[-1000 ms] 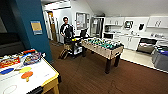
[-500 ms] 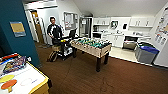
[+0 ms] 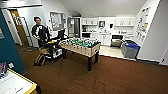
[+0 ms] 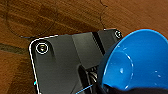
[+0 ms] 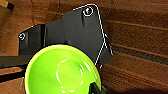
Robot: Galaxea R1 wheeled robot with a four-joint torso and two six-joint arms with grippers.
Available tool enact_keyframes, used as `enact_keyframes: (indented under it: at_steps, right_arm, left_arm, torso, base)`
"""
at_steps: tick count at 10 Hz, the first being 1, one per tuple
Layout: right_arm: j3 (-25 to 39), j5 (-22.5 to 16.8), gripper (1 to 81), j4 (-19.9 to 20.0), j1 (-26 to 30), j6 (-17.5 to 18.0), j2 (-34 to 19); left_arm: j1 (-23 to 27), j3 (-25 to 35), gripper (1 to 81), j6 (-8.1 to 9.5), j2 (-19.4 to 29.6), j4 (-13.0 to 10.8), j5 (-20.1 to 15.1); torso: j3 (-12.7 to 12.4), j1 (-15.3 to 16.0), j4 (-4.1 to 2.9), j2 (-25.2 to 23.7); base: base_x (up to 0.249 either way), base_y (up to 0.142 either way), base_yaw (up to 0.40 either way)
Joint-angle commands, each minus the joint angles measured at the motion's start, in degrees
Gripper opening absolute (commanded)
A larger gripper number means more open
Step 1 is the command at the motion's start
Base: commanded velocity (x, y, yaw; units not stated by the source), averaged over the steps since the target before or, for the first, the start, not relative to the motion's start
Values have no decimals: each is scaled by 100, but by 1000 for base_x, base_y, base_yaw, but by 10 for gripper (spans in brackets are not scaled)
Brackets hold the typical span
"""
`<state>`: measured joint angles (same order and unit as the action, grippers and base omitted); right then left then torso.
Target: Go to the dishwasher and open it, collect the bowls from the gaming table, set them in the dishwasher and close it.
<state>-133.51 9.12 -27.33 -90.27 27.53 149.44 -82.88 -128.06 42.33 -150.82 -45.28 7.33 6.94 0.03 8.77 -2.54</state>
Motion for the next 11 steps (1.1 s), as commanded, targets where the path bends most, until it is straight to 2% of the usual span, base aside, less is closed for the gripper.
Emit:
enact_keyframes:
  at_steps: [1,11]
  right_arm:
    - [2,-226,10,-88,250,-2,-211]
    - [-7,-226,10,-97,242,-2,-219]
  left_arm:
    - [277,440,10,30,254,-8,6]
    - [277,422,10,30,219,-16,6]
  torso:
    - [0,0,0,0]
    - [0,-2,0,0]
  base:
    - [0,0,-323]
    - [0,0,-323]
